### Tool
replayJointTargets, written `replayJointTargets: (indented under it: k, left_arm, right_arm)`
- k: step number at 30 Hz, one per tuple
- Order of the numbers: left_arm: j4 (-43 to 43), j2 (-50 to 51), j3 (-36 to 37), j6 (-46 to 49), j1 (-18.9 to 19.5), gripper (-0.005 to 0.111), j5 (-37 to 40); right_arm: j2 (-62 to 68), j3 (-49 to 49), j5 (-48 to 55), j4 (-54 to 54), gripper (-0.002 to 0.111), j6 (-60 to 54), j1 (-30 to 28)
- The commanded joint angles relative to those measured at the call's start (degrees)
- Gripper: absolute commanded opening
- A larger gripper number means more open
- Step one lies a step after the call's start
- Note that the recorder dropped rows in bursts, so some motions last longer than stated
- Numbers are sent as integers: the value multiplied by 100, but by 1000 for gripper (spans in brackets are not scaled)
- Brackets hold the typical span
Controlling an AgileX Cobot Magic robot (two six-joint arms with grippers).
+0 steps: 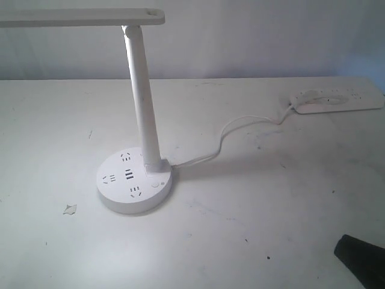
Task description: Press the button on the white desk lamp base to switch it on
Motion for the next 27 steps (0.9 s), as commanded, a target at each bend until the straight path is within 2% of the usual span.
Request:
replayJointTargets:
  k: [1, 11, 14, 18, 27]
  left_arm:
    - [-50, -18, 11, -3, 3, 0, 8]
    - [-50, -18, 11, -3, 3, 0, 8]
    - [-50, -18, 11, -3, 3, 0, 8]
    - [-50, -18, 11, -3, 3, 0, 8]
    - [-50, -18, 11, -3, 3, 0, 8]
  right_arm:
    - [-36, 25, 12, -9, 0, -62, -689]
    - [-36, 25, -203, -9, 0, -62, -3054]
    - [-36, 25, -203, -9, 0, -62, -3540]
    - [-36, 25, -203, -9, 0, -62, -3823]
    - [-36, 25, -381, -20, 0, -62, -3831]
